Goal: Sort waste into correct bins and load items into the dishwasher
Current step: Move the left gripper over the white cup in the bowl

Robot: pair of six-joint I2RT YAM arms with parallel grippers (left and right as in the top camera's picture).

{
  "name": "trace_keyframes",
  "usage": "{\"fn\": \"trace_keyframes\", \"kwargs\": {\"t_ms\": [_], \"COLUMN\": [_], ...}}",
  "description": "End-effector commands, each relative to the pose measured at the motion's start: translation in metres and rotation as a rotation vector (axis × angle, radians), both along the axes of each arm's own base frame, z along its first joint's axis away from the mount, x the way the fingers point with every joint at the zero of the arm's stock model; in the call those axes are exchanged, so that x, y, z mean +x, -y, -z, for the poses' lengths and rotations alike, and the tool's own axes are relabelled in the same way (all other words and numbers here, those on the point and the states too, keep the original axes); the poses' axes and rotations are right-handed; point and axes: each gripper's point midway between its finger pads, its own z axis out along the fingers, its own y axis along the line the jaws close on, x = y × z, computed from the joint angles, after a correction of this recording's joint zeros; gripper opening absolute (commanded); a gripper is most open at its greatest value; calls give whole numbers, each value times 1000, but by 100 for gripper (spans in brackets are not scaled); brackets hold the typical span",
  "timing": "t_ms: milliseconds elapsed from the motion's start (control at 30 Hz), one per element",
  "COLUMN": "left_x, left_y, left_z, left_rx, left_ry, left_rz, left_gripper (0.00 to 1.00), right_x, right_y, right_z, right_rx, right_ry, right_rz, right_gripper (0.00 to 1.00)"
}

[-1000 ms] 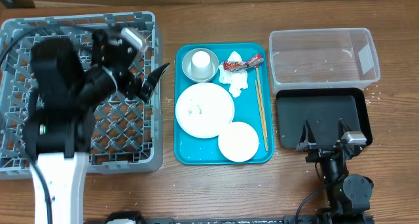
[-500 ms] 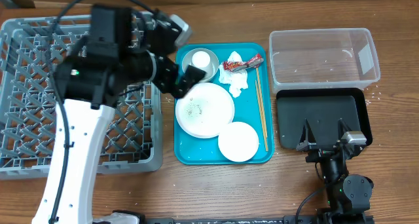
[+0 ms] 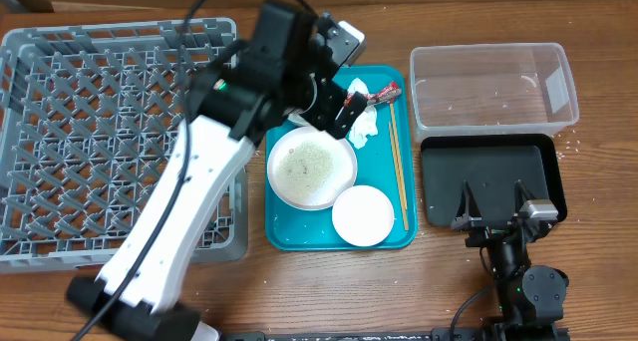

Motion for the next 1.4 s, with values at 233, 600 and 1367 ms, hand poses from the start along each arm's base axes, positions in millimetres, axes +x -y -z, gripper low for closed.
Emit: {"fn": "trace_keyframes", "kwargs": {"t_ms": [233, 600, 1367], "left_x": [75, 93, 106], "left_y": [-29, -32, -53], "left_z": [16, 92, 124], "left_rx": [200, 217, 143], "left_ry": [116, -70, -134], "left_rz": [-246, -397, -553], "left_gripper": [100, 100, 84], "right_x": [0, 0, 0], "right_y": [0, 0, 0], "right_z": [2, 2, 2], "right_rx": [-4, -4, -4], "right_ry": [5, 5, 5], "right_rz": [3, 3, 3], "right_gripper": [100, 100, 100]}}
